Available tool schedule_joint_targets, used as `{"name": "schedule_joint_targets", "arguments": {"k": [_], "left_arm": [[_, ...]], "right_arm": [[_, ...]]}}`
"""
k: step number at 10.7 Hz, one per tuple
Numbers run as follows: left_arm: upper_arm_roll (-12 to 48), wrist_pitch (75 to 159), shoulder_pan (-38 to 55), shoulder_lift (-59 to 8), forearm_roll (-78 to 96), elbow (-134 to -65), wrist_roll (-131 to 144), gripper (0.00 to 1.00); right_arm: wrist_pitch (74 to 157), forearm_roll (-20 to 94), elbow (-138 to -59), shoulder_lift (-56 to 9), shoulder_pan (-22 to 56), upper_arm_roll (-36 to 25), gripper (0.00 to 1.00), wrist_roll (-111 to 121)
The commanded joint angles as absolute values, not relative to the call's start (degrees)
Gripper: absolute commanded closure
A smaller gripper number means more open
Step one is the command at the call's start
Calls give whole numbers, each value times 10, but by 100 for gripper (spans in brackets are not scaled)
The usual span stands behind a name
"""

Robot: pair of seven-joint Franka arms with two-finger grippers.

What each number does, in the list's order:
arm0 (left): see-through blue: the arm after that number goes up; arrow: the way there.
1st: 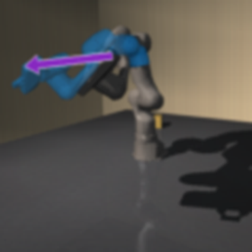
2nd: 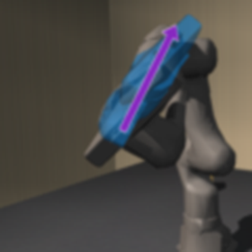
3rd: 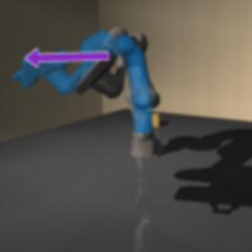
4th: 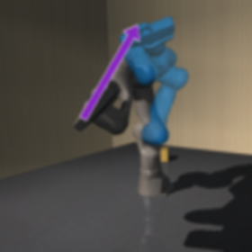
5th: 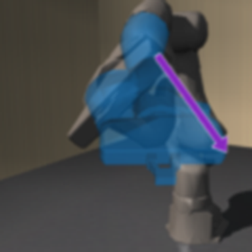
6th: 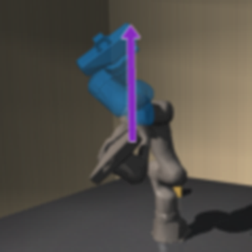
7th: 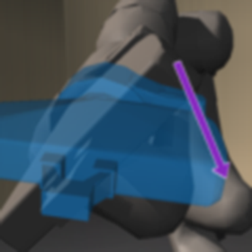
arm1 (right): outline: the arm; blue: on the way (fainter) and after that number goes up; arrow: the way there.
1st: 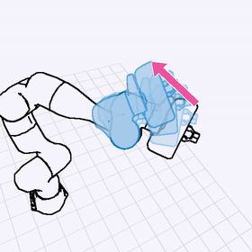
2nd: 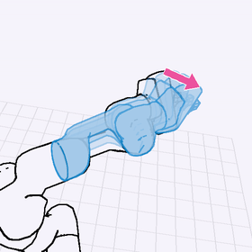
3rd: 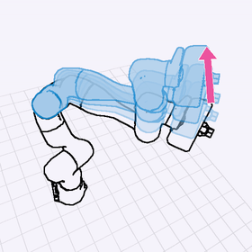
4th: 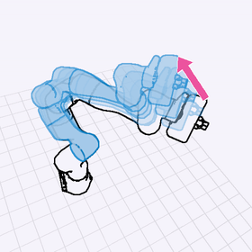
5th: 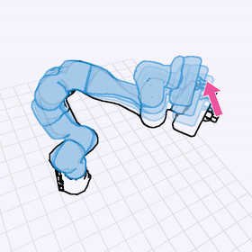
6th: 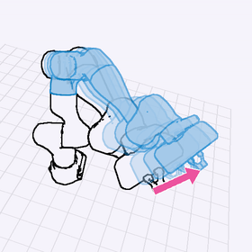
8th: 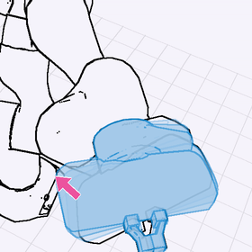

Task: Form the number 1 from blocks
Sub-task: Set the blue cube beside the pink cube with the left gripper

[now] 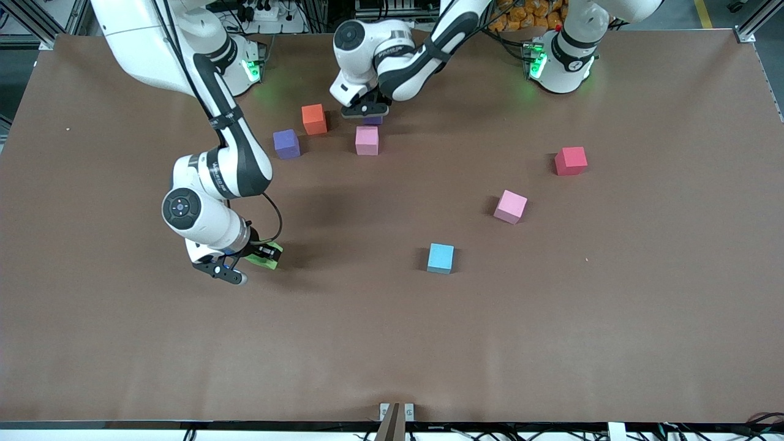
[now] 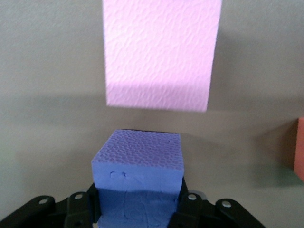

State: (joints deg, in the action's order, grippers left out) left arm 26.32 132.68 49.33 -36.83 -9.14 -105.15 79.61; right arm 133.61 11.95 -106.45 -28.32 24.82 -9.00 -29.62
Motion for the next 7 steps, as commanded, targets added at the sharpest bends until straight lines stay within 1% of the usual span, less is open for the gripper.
{"name": "schedule_joint_targets", "arguments": {"k": [1,7], "left_arm": [[245,1324,497,-394,-116,-1008,810,100],[237,1323,497,-400,-117,-1000,802,100]], "right_arm": [[1333,112,-1088,-244,259,-94,41,-292],[1339,112,-1120,-210,281,-94,41,-287]]}}
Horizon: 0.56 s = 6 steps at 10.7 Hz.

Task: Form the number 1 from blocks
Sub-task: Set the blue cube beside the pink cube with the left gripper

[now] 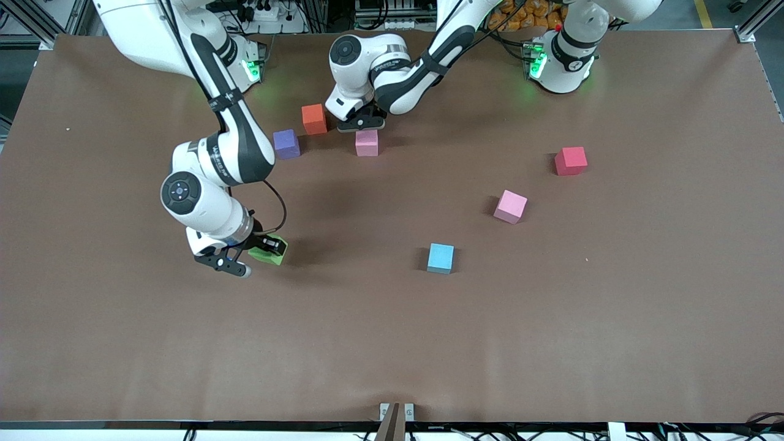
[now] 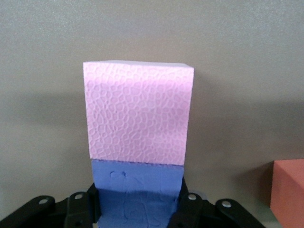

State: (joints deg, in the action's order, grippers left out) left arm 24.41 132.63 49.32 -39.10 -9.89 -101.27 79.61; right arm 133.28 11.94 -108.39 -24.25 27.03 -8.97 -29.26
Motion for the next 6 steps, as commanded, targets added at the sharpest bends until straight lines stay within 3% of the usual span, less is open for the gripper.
{"name": "schedule_joint_targets", "arguments": {"k": [1,2,3,6], "left_arm": [[236,1321,497,-400,-117,-1000,802,100],[236,1319,497,-400,-117,-1001,802,68],[236,1317,498,-400,-118,-1004,799,1],[236,1283,498,-389,-120,-1001,806,0]], "right_arm": [[1341,112,-1132,-199,283,-94,41,-287],[1340,112,-1141,-190,284,-94,41,-287],[1339,112,-1143,-185,286,-94,41,-287],[1337,113,-1143,-184,293,-93,41,-290]]}}
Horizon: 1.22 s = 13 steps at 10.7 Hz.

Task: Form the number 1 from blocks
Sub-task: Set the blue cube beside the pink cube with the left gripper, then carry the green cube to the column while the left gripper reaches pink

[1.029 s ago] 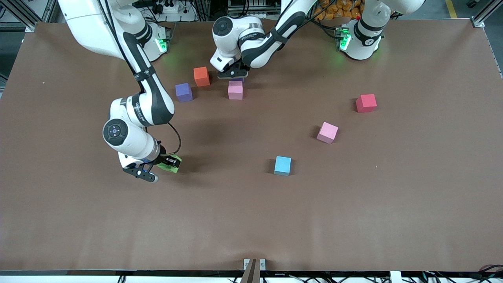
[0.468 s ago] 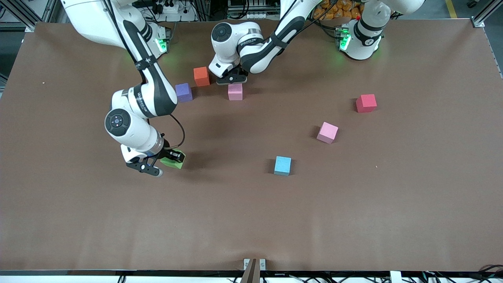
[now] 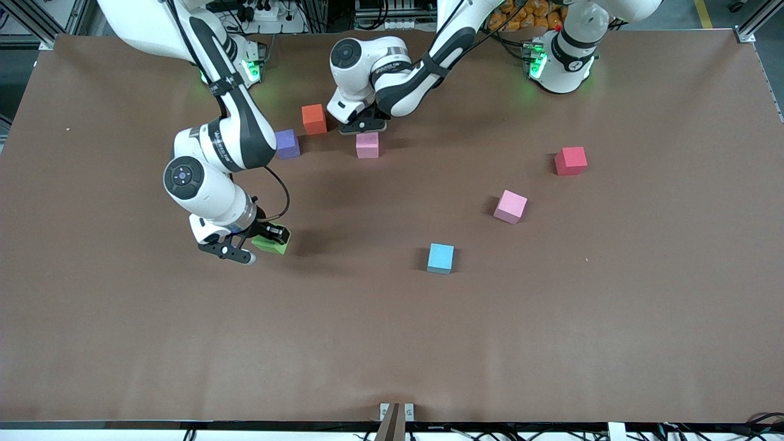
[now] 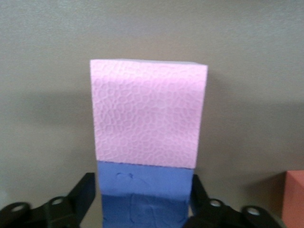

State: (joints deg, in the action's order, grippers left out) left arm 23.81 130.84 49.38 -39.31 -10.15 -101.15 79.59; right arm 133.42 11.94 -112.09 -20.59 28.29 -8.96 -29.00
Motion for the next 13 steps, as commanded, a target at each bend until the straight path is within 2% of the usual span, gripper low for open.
{"name": "schedule_joint_targets", "arguments": {"k": [1,6,10,13], "left_arm": [[237,1266,500,-377,-120,-1001,808,0],[236,1221,481,-302,-117,-989,845,0],[236,1180,322,-271,-121,-980,799,0],[236,1178,226,-258,-122,-983,712,0]], "right_arm": [[1339,113,-1150,-181,298,-93,41,-294],[1339,115,-1164,-170,300,-91,41,-296],[1336,120,-1164,-169,330,-84,41,-317],[1341,120,-1164,-173,405,-83,41,-382]]}}
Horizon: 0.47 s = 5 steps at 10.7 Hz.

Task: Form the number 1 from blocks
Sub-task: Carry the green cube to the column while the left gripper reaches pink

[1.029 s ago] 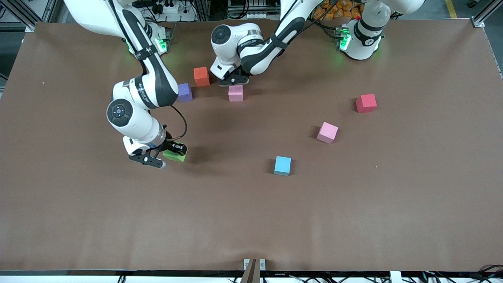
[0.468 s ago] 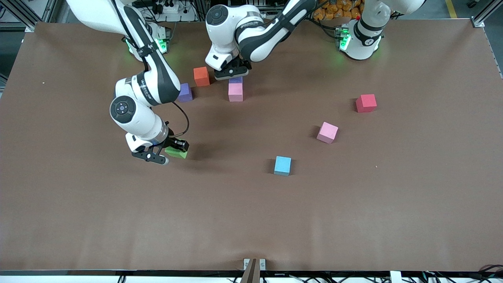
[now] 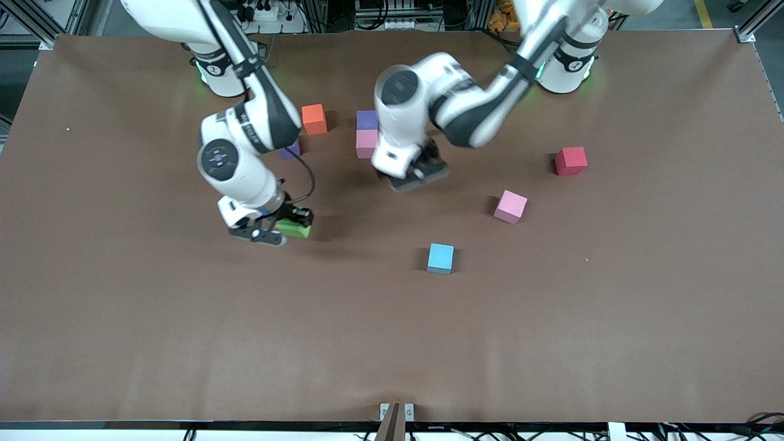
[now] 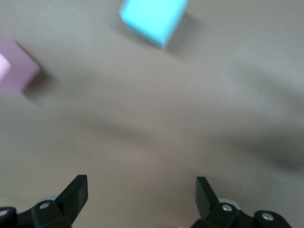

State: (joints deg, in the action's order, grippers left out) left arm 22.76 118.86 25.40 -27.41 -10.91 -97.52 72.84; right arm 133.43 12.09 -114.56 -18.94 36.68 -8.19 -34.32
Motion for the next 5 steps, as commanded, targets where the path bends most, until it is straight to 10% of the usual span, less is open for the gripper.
{"name": "schedule_joint_targets", "arguments": {"k": [1,5], "left_arm": [[236,1175,195,-250,-122,-998,669,0],[240,1235,108,-167,-140,-1147,496,0]], "right_arm": [[1347,120,-1165,-177,432,-83,41,-408],[1453,120,-1236,-177,525,-82,41,-449]]}}
